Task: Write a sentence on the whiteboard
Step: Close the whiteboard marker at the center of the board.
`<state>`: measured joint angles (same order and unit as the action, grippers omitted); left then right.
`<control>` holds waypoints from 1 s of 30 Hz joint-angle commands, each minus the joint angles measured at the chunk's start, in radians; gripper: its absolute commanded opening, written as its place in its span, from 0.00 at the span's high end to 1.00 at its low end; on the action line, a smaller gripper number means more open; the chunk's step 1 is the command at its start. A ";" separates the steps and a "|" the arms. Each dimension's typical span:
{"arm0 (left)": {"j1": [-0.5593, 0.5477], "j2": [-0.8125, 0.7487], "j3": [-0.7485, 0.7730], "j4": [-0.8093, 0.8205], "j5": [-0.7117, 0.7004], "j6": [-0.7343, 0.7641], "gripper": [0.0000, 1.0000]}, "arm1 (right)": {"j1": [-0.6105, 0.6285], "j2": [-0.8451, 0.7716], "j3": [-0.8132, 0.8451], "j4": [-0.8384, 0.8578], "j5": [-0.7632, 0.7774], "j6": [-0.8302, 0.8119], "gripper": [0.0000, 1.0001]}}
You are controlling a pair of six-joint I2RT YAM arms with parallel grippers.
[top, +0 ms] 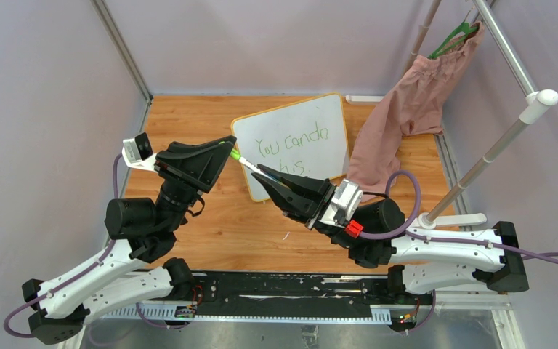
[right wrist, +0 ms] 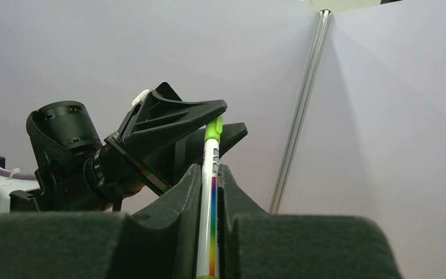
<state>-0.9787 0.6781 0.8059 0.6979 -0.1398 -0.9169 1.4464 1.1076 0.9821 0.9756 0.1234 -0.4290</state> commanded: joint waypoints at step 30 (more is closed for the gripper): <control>-0.005 0.035 0.038 -0.029 0.089 -0.036 1.00 | 0.009 0.026 0.053 -0.020 0.045 -0.020 1.00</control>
<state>-0.9783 0.6922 0.8246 0.7002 -0.1150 -0.9314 1.4464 1.1145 0.9974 0.9646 0.1448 -0.4290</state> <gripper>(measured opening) 0.124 0.149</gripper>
